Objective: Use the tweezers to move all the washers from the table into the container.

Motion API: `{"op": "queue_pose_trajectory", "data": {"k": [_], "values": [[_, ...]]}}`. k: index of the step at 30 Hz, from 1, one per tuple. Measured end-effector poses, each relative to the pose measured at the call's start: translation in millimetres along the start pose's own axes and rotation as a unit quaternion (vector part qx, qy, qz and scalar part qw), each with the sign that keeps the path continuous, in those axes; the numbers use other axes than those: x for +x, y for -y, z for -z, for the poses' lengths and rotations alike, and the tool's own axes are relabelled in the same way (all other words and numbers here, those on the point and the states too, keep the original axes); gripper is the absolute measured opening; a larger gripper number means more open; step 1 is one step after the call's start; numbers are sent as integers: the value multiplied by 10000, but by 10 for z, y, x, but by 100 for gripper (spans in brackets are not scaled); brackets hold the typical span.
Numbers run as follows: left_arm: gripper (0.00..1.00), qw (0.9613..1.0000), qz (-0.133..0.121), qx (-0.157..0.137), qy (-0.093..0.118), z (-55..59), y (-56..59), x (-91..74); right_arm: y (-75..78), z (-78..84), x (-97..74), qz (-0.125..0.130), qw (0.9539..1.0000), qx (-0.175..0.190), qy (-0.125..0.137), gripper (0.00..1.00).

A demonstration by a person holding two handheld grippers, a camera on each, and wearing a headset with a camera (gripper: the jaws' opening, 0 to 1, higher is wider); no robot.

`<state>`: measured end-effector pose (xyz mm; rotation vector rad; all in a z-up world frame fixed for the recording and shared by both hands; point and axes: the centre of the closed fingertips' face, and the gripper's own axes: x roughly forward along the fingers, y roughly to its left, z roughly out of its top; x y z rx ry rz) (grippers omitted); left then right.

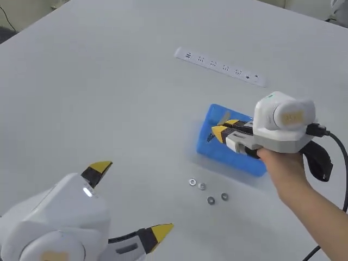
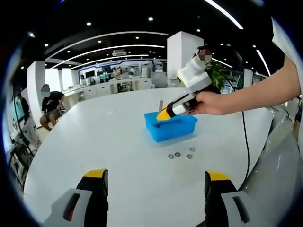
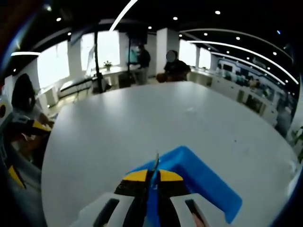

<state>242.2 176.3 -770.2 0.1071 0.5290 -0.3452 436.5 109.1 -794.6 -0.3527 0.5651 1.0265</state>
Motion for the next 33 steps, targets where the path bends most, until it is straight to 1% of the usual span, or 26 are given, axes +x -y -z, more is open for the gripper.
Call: {"op": "queue_pose_trajectory", "data": {"k": [3,5,7,9,12,16,21,23,25,27,31,32,33], "values": [[86,10000,-10,22,-36,8,-5,13,38,-4,17,5,10000,28,2,2],[86,10000,-10,59,-43,8,-2,17,31,-11,5,13,10000,24,-22,3],[86,10000,4,73,-35,3,4,21,47,-29,-3,14,10000,16,7,3],[86,10000,16,82,-48,9,10,24,56,-59,-36,29,10000,11,43,2],[86,9999,16,140,-71,16,16,26,29,-110,-113,36,9999,24,125,2],[86,9999,46,135,-78,20,24,27,-50,-201,-263,46,9996,34,278,2],[85,9998,69,174,-80,19,33,27,-155,-302,-453,101,9993,-13,348,1],[85,9997,69,205,-94,26,37,25,-217,-356,-550,91,9991,-3,413,1],[85,9997,67,240,-80,22,41,19,-296,-381,-628,45,9991,-6,416,1],[85,9996,75,257,-71,20,47,13,-365,-359,-670,-2,9994,-66,338,1],[85,9995,44,309,-46,11,43,4,-514,-167,-709,-81,9994,-335,-11,1],[85,9994,10,333,-26,2,35,-2,-567,-118,-716,-105,9993,-357,-70,1],[85,9994,-14,343,-6,-7,29,-7,-595,-95,-721,-111,9992,-370,-70,1]]}}
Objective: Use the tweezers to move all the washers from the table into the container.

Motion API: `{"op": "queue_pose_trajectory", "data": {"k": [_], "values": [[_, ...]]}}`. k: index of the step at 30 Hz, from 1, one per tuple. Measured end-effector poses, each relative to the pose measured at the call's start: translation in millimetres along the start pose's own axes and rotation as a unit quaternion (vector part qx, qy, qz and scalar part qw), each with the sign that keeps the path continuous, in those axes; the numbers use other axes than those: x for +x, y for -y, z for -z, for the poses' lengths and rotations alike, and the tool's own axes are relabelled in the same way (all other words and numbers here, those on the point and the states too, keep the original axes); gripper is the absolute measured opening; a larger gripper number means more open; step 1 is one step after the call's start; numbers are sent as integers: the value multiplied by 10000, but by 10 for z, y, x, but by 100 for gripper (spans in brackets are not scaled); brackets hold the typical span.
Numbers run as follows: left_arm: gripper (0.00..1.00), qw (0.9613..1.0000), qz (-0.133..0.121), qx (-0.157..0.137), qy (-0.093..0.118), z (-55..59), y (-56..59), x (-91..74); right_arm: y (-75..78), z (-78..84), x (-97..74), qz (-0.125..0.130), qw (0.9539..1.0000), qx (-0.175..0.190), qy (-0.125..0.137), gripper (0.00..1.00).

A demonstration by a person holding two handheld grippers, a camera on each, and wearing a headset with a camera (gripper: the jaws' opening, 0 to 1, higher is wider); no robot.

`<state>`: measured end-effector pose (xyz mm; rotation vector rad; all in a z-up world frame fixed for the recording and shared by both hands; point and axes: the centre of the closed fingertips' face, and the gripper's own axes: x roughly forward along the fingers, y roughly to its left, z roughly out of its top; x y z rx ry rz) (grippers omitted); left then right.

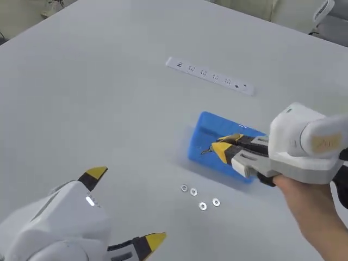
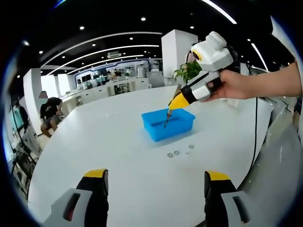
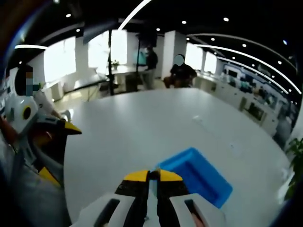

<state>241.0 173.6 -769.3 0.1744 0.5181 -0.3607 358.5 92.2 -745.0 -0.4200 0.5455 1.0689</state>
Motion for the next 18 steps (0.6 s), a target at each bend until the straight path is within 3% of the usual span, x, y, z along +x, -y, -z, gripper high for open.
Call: {"op": "queue_pose_trajectory", "data": {"k": [8,18], "values": [[85,10000,-10,26,9,-8,-5,-6,-204,284,124,-237,9991,-10,-343,1],[84,10000,-39,25,0,-9,-15,-6,-280,434,275,-306,9973,-206,-628,2]]}}
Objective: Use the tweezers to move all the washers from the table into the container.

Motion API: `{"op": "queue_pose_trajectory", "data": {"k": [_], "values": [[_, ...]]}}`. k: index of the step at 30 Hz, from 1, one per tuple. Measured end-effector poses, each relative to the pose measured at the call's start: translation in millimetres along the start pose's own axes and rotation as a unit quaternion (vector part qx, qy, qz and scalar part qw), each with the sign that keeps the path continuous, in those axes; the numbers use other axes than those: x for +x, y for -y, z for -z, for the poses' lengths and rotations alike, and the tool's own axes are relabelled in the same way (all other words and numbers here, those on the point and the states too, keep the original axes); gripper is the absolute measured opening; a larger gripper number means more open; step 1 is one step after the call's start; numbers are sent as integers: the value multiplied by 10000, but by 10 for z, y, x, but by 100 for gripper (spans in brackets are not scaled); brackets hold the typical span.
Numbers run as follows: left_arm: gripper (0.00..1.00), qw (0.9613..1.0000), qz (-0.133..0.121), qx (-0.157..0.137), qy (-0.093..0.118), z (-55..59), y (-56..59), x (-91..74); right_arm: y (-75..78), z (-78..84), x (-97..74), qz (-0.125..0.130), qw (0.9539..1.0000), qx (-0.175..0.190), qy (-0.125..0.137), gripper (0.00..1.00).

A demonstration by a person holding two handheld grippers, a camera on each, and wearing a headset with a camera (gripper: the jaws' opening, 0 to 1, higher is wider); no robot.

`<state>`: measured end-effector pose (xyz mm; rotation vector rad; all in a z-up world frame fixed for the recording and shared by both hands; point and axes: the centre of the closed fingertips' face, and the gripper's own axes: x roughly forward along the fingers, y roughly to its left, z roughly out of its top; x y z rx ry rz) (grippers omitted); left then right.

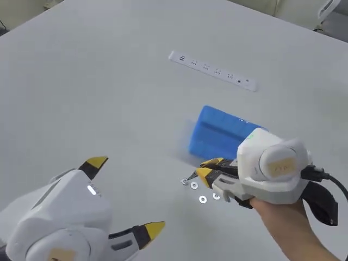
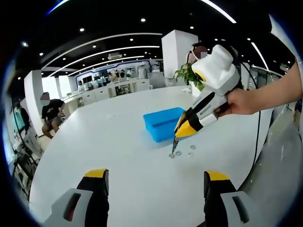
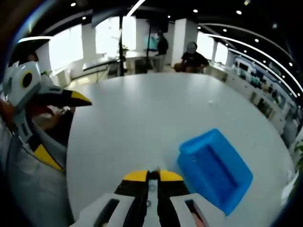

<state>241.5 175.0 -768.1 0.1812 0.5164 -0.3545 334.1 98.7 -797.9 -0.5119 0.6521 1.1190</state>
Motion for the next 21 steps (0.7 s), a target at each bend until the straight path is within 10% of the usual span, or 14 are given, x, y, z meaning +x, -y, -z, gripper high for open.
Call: {"op": "queue_pose_trajectory", "data": {"k": [21], "values": [[82,10000,-19,12,-24,14,-3,7,-36,-13,10,-23,9996,-164,-232,2]]}}
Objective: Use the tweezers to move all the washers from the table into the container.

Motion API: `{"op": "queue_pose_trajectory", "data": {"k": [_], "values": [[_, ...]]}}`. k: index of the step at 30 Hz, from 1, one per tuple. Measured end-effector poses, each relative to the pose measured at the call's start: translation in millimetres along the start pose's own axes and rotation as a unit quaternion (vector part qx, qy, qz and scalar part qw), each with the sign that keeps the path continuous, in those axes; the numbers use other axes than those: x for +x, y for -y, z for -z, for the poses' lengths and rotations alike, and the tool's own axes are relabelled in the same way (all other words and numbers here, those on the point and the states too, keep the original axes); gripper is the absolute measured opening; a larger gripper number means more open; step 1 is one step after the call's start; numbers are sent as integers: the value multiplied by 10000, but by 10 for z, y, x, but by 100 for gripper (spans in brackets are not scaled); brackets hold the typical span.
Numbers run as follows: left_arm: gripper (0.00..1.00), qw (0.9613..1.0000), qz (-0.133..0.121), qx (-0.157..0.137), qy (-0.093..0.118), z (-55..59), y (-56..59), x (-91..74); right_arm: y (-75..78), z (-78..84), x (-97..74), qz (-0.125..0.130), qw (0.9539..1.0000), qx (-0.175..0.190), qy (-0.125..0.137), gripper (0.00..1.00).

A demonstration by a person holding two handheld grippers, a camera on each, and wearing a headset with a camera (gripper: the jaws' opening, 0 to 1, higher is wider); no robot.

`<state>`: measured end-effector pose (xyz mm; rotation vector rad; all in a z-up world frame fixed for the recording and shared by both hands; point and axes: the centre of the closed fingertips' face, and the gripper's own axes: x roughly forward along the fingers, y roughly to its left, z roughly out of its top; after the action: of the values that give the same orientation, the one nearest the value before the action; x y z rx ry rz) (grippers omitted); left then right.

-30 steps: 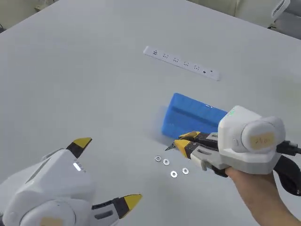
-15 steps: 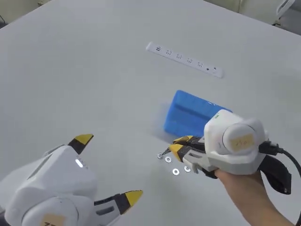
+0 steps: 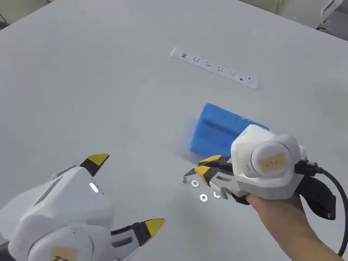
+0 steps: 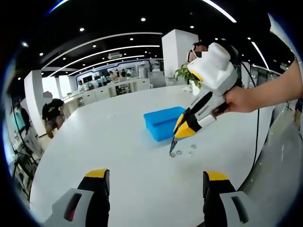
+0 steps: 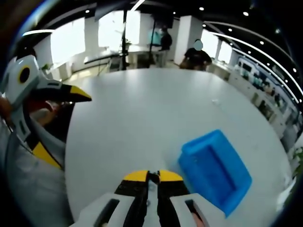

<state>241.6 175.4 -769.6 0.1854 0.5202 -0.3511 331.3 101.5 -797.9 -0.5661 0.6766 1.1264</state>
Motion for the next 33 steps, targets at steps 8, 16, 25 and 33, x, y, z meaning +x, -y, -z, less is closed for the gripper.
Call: {"op": "queue_pose_trajectory", "data": {"k": [8,16,25,33], "values": [[82,10000,-1,40,-26,11,3,-2,11,29,-12,-16,9999,21,-149,2],[82,10000,-13,43,-28,11,-11,-4,31,77,4,-33,9995,103,-308,2],[81,10000,-20,61,-40,16,-16,-5,71,79,12,6,9992,178,-350,2],[81,10000,-24,75,-41,17,-20,-2,83,71,24,26,9990,212,-404,2]]}}
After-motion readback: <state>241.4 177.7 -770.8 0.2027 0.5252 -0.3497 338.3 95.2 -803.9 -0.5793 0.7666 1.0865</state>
